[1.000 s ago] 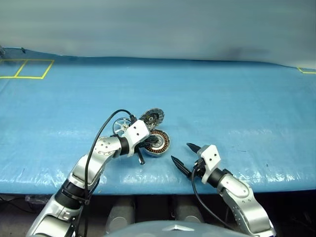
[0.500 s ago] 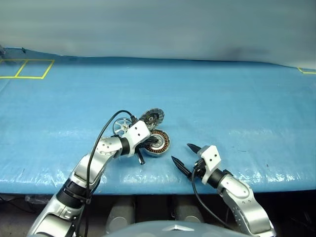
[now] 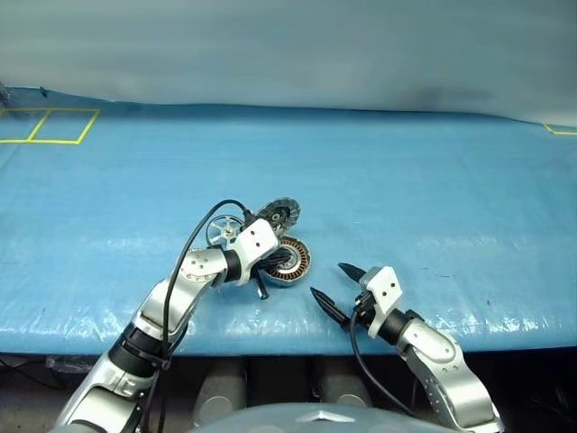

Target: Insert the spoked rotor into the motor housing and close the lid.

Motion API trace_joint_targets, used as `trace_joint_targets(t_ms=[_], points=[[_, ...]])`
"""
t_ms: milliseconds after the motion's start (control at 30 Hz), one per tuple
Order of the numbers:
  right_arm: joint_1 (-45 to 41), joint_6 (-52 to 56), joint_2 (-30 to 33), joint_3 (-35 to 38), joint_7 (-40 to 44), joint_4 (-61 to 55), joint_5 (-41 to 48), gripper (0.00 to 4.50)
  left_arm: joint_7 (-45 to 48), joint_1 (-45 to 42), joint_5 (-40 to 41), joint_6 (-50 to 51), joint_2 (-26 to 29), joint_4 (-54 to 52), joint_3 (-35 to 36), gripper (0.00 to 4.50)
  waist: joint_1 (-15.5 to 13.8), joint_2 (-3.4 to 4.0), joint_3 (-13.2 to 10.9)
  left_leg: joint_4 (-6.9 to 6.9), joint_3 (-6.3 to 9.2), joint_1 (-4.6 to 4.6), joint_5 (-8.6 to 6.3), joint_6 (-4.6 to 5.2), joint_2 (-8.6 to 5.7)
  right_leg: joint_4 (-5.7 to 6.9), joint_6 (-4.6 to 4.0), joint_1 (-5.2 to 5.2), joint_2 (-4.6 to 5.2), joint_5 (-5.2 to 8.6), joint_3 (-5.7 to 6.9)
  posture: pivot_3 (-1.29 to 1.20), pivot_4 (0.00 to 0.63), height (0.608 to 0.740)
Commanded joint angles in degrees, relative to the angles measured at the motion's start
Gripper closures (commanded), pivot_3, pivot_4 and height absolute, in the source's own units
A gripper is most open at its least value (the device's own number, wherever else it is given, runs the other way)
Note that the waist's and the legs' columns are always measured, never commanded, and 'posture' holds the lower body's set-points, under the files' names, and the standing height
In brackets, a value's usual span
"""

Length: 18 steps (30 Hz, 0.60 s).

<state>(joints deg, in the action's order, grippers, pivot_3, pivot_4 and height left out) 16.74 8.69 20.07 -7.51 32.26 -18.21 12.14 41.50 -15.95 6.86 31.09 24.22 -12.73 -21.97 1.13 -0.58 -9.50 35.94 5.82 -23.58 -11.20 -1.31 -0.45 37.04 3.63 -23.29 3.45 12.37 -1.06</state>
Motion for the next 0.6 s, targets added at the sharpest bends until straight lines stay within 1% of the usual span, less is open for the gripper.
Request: trace_joint_targets(t_ms=[33, 400, 533, 600], points=[[0.0, -1.2, 0.1, 0.3, -0.2, -1.4, -0.1, 0.00, 0.9, -0.9, 0.1, 0.2, -0.2, -0.6, -0.5, 4.46, 0.0, 0.00, 0.0, 0.00, 0.00, 0.00, 0.00, 0.00, 0.00, 0.00, 0.00, 0.00, 0.00, 0.00, 0.00, 0.00, 0.150, 0.740], [-0.3, -1.0, -0.2, 0.0, -0.9, -0.9, -0.5, 0.00, 2.0, 0.0, -0.2, 1.8, 1.3, -1.3, -0.8, 4.46, 0.0, 0.00, 0.0, 0.00, 0.00, 0.01, 0.00, 0.00, 0.00, 0.00, 0.00, 0.02, 0.00, 0.00, 0.00, 0.00, 0.150, 0.740], [-0.2, -1.1, -0.1, -0.1, -0.9, -0.9, -0.4, 0.00, 1.3, 0.6, 1.0, 1.2, 0.2, -1.9, 0.5, 4.46, 0.0, 0.00, 0.0, 0.00, 0.00, 0.02, 0.00, 0.00, 0.00, 0.00, 0.00, 0.02, 0.00, 0.00, 0.00, 0.00, 0.150, 0.740], [-0.3, -1.0, -0.1, -0.2, -0.8, -0.9, -0.4, 0.00, 1.6, 1.0, 3.5, 0.5, -0.9, -3.4, 2.3, 4.46, 0.0, 0.00, 0.0, 0.00, 0.00, 0.01, 0.00, 0.00, 0.00, 0.00, 0.00, 0.01, 0.00, 0.00, 0.00, 0.00, 0.150, 0.740]])
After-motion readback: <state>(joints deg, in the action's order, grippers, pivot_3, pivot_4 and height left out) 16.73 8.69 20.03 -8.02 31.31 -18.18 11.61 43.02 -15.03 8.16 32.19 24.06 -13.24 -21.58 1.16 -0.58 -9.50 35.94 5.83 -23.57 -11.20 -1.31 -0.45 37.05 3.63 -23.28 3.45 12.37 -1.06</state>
